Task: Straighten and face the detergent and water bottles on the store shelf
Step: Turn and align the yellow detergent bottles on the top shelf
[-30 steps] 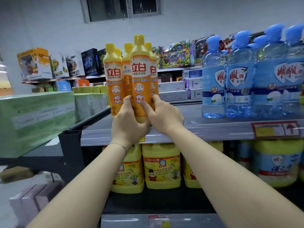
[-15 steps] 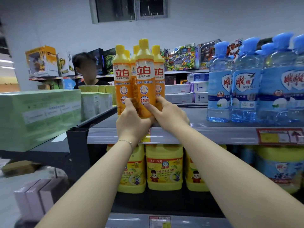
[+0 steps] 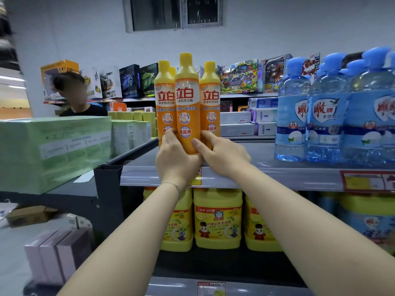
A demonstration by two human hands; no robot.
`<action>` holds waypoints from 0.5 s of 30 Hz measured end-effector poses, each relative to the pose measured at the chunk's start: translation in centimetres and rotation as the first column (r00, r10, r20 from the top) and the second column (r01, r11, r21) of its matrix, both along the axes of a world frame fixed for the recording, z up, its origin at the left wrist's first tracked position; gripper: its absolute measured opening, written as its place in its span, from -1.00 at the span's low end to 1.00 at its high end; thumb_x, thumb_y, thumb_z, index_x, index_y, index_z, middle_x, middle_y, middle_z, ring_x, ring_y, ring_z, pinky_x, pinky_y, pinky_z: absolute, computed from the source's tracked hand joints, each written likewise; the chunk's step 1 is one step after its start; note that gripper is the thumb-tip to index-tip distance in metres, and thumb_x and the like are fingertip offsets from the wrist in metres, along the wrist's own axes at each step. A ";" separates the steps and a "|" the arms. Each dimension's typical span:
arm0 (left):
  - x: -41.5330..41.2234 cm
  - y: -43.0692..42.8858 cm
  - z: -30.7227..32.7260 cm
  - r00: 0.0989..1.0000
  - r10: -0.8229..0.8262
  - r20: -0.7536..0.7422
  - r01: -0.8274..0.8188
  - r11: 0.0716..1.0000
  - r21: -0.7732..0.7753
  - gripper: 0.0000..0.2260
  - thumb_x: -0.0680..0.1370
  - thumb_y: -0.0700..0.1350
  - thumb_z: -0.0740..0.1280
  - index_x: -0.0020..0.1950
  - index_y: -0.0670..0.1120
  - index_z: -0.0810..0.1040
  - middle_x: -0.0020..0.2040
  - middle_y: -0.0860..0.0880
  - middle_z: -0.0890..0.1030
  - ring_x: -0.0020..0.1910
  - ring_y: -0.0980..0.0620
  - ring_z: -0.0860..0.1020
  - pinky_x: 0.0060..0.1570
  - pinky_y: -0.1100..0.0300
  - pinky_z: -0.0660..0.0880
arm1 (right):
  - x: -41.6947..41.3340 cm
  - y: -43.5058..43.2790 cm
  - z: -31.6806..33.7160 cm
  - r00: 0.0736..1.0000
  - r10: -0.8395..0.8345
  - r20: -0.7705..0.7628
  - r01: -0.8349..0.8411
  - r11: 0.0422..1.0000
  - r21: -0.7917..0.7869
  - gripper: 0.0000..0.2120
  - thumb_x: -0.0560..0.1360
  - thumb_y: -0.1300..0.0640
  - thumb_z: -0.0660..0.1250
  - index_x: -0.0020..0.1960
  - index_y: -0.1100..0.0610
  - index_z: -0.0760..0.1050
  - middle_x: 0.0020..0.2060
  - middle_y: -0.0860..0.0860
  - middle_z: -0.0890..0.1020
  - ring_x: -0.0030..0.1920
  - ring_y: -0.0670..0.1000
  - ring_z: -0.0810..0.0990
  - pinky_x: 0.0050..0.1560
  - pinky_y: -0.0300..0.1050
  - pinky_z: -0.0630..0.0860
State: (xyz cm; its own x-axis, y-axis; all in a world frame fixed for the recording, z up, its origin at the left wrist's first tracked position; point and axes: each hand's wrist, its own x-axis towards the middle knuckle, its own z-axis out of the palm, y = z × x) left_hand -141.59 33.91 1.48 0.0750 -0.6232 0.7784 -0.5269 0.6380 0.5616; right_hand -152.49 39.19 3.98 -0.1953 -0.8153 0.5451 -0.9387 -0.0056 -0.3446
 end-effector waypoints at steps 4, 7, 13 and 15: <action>0.2 -0.2 0.6 0.998 0.060 0.038 -0.061 0.997 0.049 -0.34 0.40 0.23 0.39 0.34 -0.12 0.33 0.19 -0.10 0.46 0.09 -0.13 0.54 0.00 0.01 0.54 | -0.2 0.1 0.1 0.997 0.068 0.025 -0.068 0.997 -0.024 -0.61 0.59 -0.25 0.00 0.26 -0.09 0.39 0.12 -0.05 0.58 0.03 0.05 0.54 -0.13 -0.04 0.47; 0.9 -0.4 0.9 0.995 0.085 0.042 -0.088 0.993 0.077 -0.32 0.34 0.23 0.42 0.29 -0.14 0.36 0.16 -0.11 0.45 0.08 -0.13 0.53 0.04 -0.03 0.54 | -0.3 -0.1 0.3 0.991 0.101 0.083 -0.095 0.993 -0.076 -0.73 0.60 -0.14 0.12 0.17 -0.04 0.45 0.05 -0.05 0.60 -0.03 0.03 0.54 -0.13 -0.06 0.49; 2.7 -0.8 1.4 0.982 0.159 0.101 -0.168 0.983 0.081 -0.34 0.32 0.21 0.43 0.20 -0.14 0.27 0.08 -0.08 0.39 0.01 -0.11 0.49 0.06 -0.07 0.49 | 0.8 -1.5 1.8 0.990 0.113 0.080 -0.084 0.949 -0.305 -0.78 0.54 0.07 0.27 0.17 0.06 0.43 0.04 0.02 0.55 -0.03 0.04 0.54 -0.06 -0.01 0.54; 3.1 -1.0 1.3 0.982 0.152 0.116 -0.162 0.984 0.078 -0.37 0.33 0.21 0.42 0.18 -0.11 0.24 0.04 -0.04 0.36 -0.02 -0.08 0.47 0.06 -0.04 0.44 | 1.3 -2.2 3.4 0.995 0.102 0.007 -0.089 0.899 -0.429 -0.74 0.54 0.11 0.27 0.21 0.12 0.42 0.09 0.05 0.51 0.05 0.04 0.50 -0.02 -0.05 0.50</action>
